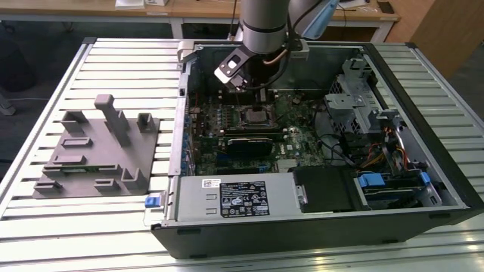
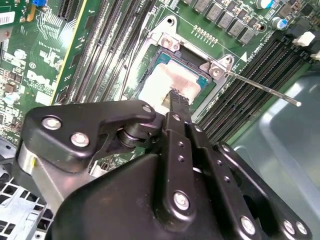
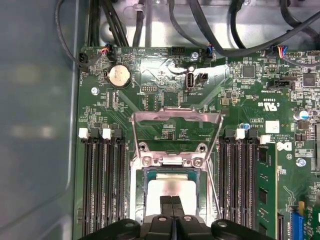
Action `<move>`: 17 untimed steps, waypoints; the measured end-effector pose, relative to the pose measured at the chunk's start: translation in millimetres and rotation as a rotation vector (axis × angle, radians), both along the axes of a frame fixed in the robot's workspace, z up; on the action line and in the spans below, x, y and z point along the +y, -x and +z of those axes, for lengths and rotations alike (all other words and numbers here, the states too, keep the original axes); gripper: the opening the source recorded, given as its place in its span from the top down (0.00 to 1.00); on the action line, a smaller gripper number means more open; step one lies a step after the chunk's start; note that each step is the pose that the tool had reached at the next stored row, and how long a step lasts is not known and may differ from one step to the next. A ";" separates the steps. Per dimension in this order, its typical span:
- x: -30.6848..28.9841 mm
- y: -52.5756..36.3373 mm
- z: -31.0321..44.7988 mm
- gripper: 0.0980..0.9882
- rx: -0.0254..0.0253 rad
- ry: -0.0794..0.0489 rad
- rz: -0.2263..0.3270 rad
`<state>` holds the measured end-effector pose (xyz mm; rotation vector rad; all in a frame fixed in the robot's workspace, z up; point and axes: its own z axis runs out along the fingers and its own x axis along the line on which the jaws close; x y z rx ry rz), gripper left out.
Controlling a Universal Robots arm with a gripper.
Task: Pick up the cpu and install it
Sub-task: 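Place the cpu into insertion slot, then close the cpu cover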
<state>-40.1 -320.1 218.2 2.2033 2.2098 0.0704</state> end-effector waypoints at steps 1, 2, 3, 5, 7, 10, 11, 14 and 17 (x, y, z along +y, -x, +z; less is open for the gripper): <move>0.0 0.0 0.7 0.99 0.0000 0.000 0.000; 0.0 0.0 1.4 0.99 0.0000 0.000 0.000; 0.0 -0.1 2.1 0.99 0.0000 0.000 0.000; 0.0 -0.1 3.3 0.99 0.0000 0.000 0.000; 0.0 -0.1 4.1 0.99 0.0000 0.000 0.000; 0.0 -0.1 4.7 0.99 -0.0002 0.000 0.000; 0.0 -0.1 4.8 0.99 -0.0002 0.000 0.000; -0.1 0.0 5.8 0.99 0.0002 0.001 0.000; 0.0 -0.1 8.9 0.99 0.0000 0.001 0.000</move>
